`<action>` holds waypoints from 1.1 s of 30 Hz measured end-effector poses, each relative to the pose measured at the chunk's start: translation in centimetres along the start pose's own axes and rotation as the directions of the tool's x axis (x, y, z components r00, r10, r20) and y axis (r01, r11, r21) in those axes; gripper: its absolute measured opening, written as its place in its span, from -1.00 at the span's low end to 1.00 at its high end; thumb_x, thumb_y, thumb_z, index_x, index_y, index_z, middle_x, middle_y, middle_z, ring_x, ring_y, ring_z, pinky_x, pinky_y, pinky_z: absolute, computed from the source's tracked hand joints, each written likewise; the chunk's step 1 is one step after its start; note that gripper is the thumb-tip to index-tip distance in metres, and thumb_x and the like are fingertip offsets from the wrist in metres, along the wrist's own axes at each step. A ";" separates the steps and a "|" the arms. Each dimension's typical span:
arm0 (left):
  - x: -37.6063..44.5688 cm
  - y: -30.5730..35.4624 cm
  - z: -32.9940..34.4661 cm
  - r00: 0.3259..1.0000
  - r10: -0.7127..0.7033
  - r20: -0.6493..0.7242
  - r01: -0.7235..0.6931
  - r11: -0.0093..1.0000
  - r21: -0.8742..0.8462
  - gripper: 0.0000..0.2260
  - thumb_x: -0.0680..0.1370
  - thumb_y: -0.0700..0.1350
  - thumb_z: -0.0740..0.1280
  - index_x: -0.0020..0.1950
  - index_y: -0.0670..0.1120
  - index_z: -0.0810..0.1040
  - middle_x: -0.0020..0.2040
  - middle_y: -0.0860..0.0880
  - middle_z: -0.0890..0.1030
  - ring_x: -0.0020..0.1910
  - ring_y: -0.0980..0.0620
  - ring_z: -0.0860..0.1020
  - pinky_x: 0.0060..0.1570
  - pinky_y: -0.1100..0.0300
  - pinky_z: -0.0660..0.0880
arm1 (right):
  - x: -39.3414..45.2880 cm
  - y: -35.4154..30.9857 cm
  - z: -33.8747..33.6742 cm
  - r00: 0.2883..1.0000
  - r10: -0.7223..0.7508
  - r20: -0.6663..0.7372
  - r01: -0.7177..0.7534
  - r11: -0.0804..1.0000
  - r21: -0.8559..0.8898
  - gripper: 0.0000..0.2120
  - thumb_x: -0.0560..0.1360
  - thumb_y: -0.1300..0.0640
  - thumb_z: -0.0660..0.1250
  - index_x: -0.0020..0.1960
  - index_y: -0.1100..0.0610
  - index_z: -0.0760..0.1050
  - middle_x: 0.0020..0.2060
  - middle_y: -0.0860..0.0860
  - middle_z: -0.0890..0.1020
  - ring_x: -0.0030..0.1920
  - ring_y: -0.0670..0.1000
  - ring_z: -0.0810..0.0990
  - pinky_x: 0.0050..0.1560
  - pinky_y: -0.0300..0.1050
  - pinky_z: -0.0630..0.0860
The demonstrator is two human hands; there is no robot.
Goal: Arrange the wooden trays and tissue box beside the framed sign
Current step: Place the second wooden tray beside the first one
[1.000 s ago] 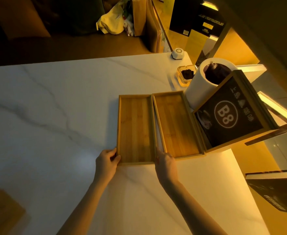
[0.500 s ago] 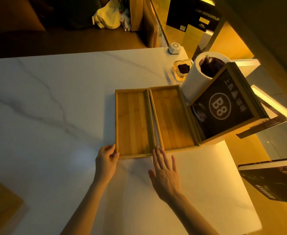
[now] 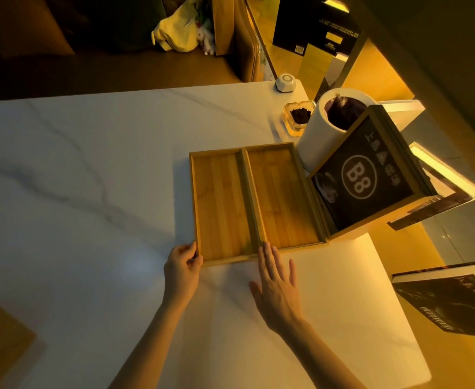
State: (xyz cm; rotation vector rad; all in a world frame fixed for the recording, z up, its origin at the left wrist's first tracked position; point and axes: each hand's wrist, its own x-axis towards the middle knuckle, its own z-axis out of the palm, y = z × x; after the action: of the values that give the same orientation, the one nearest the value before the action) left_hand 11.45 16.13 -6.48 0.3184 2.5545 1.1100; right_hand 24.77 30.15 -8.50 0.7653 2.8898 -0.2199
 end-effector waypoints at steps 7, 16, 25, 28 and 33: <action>0.2 0.4 0.0 1.000 0.007 -0.007 -0.007 1.000 0.008 -0.68 0.46 -0.28 0.30 0.20 -0.29 0.45 0.10 -0.32 0.52 0.02 -0.20 0.55 0.01 0.20 0.41 | 0.1 -0.4 -0.6 0.999 0.029 0.044 -0.029 1.000 -0.002 -0.43 0.50 -0.16 -0.12 0.39 0.11 0.21 0.38 0.05 0.28 0.37 0.11 0.28 0.35 -0.01 -0.17; 0.2 0.3 0.0 1.000 0.006 -0.001 -0.006 1.000 0.023 -0.68 0.46 -0.26 0.30 0.21 -0.27 0.44 0.10 -0.31 0.53 0.02 -0.19 0.55 0.02 0.18 0.42 | 0.2 -0.6 -0.9 1.000 -0.005 0.029 0.004 0.999 0.046 -0.42 0.40 -0.09 0.21 0.35 0.15 0.30 0.37 0.09 0.31 0.37 0.14 0.27 0.42 0.02 -0.16; 0.4 1.7 -2.8 0.980 0.074 0.182 -0.099 0.986 0.131 -0.87 0.49 -0.18 0.26 -0.10 -0.21 0.57 -0.21 -0.16 0.61 -0.21 -0.03 0.52 -0.17 0.17 0.41 | 3.3 -2.8 -7.1 0.986 -0.096 0.138 0.099 0.995 -0.013 -0.70 0.58 0.09 0.08 0.20 0.20 0.45 0.17 0.13 0.54 0.18 0.12 0.47 0.18 -0.01 0.44; -0.1 1.8 -5.6 0.978 0.110 0.175 -0.152 0.958 0.244 -0.82 0.48 -0.17 0.23 -0.29 -0.19 0.53 -0.39 -0.09 0.47 -0.32 -0.03 0.44 -0.28 0.14 0.32 | 4.7 -4.8 -8.7 0.956 -0.181 0.231 0.194 0.980 -0.036 -0.75 0.56 0.15 0.12 0.08 0.26 0.49 0.05 0.18 0.58 0.08 0.17 0.54 0.09 0.04 0.50; -2.0 1.0 -13.0 0.979 0.204 0.020 -0.196 0.903 0.383 -0.74 0.53 -0.07 0.14 -0.31 -0.15 0.41 -0.34 -0.08 0.43 -0.33 -0.03 0.42 -0.29 0.14 0.29 | 5.6 -11.4 -12.4 0.927 -0.282 0.247 0.243 0.953 0.179 -0.71 0.55 0.15 0.09 0.06 0.30 0.50 0.02 0.23 0.59 0.04 0.22 0.55 0.02 0.06 0.47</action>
State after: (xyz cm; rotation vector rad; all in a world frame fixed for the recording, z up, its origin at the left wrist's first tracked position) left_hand 8.29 7.51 3.03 0.6829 2.7978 0.6633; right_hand 13.01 25.23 3.85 0.3278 2.7242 -0.5275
